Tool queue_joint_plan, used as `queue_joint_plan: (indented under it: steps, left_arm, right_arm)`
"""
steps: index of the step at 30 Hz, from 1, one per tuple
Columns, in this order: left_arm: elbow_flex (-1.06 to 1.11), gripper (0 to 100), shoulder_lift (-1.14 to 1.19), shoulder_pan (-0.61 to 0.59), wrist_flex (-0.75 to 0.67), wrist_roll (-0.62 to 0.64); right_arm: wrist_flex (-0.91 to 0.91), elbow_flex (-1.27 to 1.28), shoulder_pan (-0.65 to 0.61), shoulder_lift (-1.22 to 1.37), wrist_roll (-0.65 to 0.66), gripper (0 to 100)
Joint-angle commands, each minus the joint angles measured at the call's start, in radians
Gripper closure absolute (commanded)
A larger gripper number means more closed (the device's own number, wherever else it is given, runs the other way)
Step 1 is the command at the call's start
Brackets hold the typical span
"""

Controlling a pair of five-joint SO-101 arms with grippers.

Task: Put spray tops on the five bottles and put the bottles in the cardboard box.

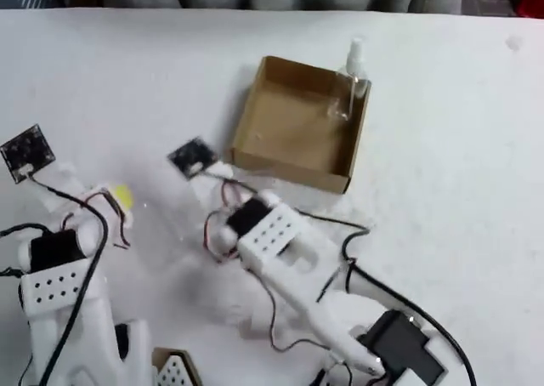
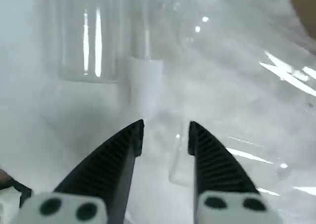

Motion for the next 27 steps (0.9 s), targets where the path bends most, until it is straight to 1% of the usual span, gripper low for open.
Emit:
queue_joint_plan:
  steps: [1,6,10,13,15,18,22,24,27]
  left_arm:
    - [-0.061,80,0.067,0.013,-0.046,0.066]
    - [-0.054,80,0.188,0.016,-0.126,0.081]
    - [-0.054,80,0.217,0.015,-0.137,0.081]
    - [-0.052,80,0.203,0.013,-0.132,0.081]
    - [-0.049,80,0.197,0.015,-0.132,0.081]
    - [-0.049,80,0.197,0.015,-0.132,0.081]
    - [-0.026,80,0.197,0.015,-0.158,0.081]
    - [-0.009,80,0.197,0.015,-0.178,0.081]
    - [0.003,80,0.193,0.015,-0.189,0.081]
  right_arm:
    - [-0.124,0.038,-0.024,-0.033,0.011,81.4]
    - [-0.246,0.107,-0.027,-0.033,0.003,81.5]
    - [-0.318,0.147,-0.036,-0.033,0.003,81.5]
    - [-0.338,0.152,-0.088,-0.005,0.009,81.5]
    - [-0.340,0.129,-0.114,0.053,0.011,81.5]
    - [-0.323,0.049,-0.113,0.162,0.011,81.5]
    - [-0.205,-0.074,-0.090,0.257,0.011,81.6]
    - [-0.189,-0.089,-0.090,0.275,0.009,84.4]
    - [-0.191,-0.094,-0.088,0.282,0.011,96.2]
